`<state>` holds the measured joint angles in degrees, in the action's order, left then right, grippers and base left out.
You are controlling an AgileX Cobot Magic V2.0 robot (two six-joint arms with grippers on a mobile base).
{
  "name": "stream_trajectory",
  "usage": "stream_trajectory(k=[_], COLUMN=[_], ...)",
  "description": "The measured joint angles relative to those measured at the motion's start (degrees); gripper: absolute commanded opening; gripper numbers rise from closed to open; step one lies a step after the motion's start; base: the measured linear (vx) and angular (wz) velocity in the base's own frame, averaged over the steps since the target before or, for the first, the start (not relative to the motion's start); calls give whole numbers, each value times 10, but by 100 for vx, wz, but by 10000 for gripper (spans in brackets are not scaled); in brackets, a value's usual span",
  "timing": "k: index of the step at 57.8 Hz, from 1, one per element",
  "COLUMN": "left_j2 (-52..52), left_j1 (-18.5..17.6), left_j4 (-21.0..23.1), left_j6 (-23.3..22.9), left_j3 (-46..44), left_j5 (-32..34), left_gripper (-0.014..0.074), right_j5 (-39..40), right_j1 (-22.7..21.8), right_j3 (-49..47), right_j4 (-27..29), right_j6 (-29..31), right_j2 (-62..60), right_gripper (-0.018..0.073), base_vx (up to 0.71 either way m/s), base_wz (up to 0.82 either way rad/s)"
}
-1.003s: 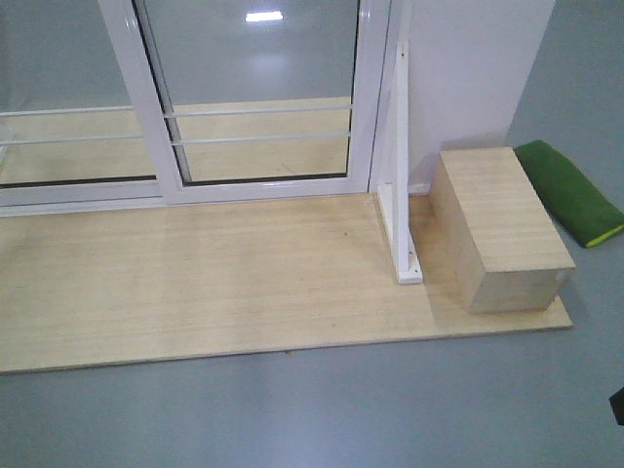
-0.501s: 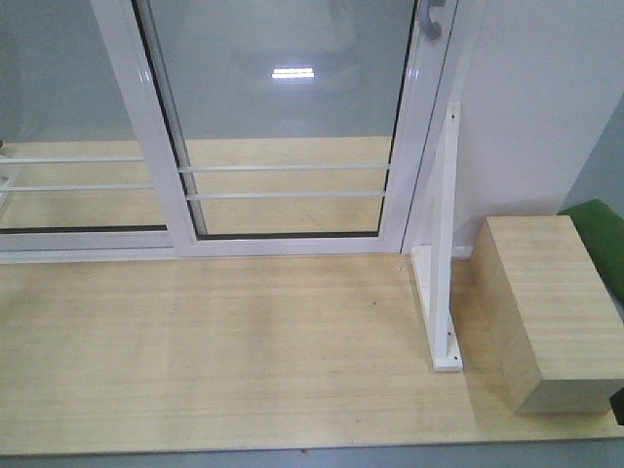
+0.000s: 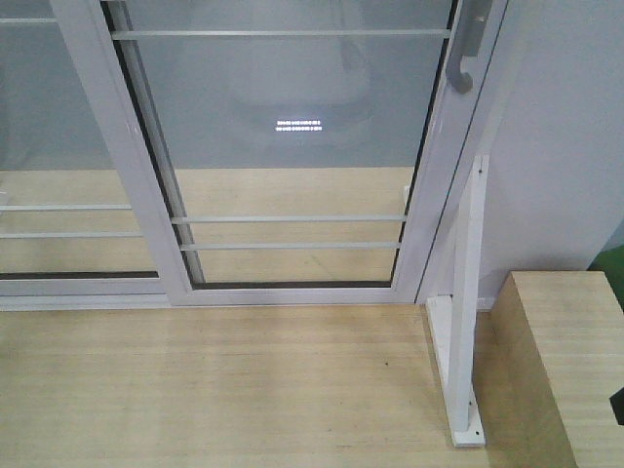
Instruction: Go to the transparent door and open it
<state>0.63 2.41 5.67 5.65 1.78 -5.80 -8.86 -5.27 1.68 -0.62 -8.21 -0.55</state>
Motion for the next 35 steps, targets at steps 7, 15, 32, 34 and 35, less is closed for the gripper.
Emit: stream_trajectory(k=[7,15,32,34,35], left_j2=[0,0,0,0,0], left_j1=[0,0,0,0,0], left_j4=[0,0,0,0,0], left_j6=[0,0,0,0,0], left_j3=[0,0,0,0,0], left_j5=[0,0,0,0,0], left_gripper=[-6,-6,-6,-6,-6], right_j5=[0,0,0,0,0], right_j1=[0,0,0,0,0], right_j3=[0,0,0,0,0], right_j4=[0,0,0,0,0], right_j6=[0,0,0,0,0], right_j2=[0,0,0,0,0], right_gripper=[-9,-9,-9,-9,-9], base_vx=[27,23,17,15,15], base_wz=[2,0,0,0,0])
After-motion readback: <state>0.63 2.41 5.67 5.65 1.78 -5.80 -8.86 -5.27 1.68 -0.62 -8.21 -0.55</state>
